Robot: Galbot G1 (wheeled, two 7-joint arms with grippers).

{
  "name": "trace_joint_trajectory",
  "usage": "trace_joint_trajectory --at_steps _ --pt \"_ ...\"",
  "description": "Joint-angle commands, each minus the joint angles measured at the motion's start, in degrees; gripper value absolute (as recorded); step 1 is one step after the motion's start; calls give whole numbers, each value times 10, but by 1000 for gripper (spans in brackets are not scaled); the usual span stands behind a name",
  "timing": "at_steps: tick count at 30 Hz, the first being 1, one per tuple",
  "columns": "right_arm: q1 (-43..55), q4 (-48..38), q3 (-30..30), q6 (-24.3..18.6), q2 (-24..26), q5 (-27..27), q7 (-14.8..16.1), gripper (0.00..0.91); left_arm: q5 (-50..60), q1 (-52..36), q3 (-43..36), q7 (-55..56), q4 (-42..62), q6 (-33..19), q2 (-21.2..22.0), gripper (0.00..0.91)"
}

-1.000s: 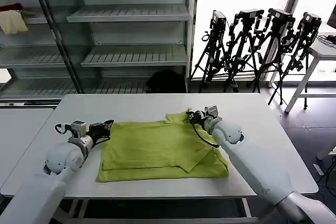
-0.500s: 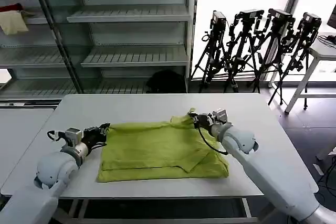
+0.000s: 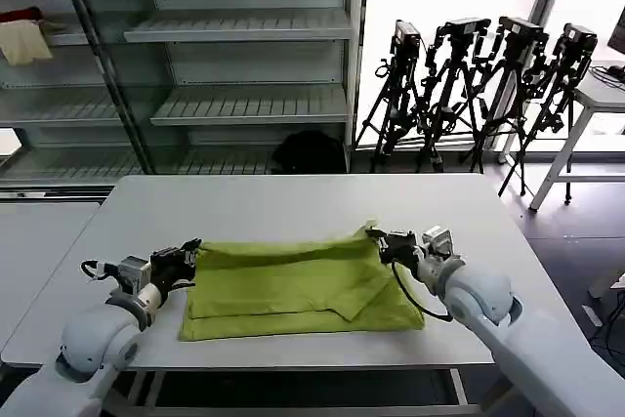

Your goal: Fold and organize the clothes.

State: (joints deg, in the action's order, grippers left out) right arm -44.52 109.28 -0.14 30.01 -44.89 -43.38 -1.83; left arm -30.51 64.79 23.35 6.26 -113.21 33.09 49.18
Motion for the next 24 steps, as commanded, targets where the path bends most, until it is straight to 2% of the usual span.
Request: trace_joint_trajectory --at_steps 1,14,20,24 --pt "-92 70 45 -2 24 -2 -7 0 63 82 16 2 -49 0 9 10" --pt "-142 82 43 0 13 -6 -69 0 93 149 35 6 -70 0 35 30" --pt "-168 86 43 -6 -2 -9 -111 0 99 133 29 13 -48 -1 41 30" --pt "-188 101 44 -5 -10 -19 -160 0 99 129 27 15 -34 -1 41 40"
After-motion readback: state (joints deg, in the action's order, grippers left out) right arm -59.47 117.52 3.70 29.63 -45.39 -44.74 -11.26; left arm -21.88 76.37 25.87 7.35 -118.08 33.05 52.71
